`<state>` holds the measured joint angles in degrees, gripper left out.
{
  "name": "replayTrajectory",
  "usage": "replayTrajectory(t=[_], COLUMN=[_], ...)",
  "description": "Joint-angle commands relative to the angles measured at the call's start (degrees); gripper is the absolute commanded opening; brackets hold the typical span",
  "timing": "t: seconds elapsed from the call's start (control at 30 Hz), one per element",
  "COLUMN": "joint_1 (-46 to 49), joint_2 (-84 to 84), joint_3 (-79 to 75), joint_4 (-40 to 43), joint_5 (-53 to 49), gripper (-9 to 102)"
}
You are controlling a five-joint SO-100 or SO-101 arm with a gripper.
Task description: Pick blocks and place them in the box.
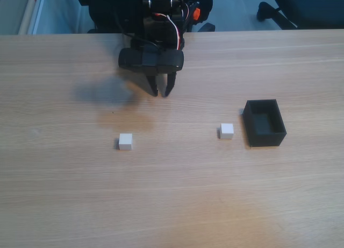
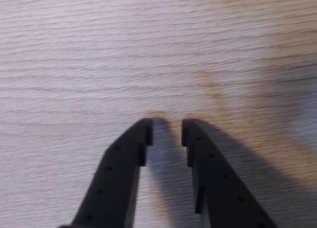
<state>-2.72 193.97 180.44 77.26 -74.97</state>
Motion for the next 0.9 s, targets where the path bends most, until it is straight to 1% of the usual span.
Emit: replayTrajectory(t=[0.0,0.2,0.43,0.87], joint_1=[0.18,0.26,0.26,-0.97], joint_2=[1.49,1.49,1.49,1.49], joint_3=[3.52,3.52,3.52,3.52], joint_4=[2.99,2.99,3.52,3.25], joint_5=[0.79,0.0,-4.75,-2.29], gripper=[0,0,0,0])
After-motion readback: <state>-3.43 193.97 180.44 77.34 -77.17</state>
